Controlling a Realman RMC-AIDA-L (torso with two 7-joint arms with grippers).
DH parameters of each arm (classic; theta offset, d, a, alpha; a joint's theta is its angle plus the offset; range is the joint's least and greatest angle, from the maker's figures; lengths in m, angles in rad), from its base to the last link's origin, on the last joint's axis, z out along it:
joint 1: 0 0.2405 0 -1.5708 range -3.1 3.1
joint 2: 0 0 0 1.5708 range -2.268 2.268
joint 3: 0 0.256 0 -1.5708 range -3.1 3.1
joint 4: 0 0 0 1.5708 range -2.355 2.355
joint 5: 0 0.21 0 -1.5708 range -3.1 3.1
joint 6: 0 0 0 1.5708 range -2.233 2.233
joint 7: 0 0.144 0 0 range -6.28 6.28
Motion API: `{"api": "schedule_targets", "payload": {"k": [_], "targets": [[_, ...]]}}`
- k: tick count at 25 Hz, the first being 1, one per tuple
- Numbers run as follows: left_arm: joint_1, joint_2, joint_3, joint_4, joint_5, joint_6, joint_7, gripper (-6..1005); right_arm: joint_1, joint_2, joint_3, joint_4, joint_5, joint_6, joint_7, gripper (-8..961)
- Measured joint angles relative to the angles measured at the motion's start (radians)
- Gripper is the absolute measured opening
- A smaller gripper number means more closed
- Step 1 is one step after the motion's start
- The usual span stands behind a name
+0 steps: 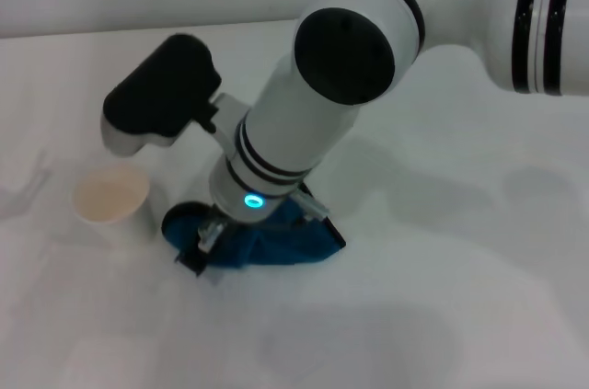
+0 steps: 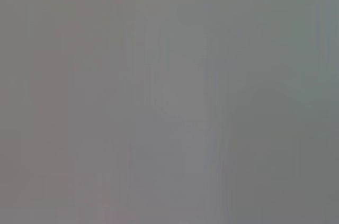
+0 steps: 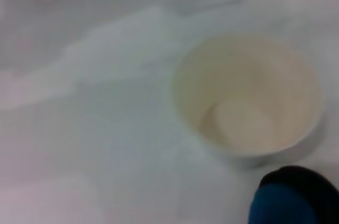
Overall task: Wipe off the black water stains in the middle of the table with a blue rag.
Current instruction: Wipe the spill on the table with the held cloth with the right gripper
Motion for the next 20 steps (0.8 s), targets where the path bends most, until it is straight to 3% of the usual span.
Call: {"api": "schedule_targets", "payload": {"k": [10, 20], "targets": [[0.002, 0.000, 0.000, 0.014, 0.012, 0.000, 0.005, 893, -0.027, 0.000, -0.004, -0.059, 0.070, 0.135, -0.099, 12], [0.009, -0.002, 0.000, 0.015, 0.012, 0.001, 0.009, 894, -0.043, 0.000, 0.010, -0.041, 0.027, 0.101, -0.095, 12]]}}
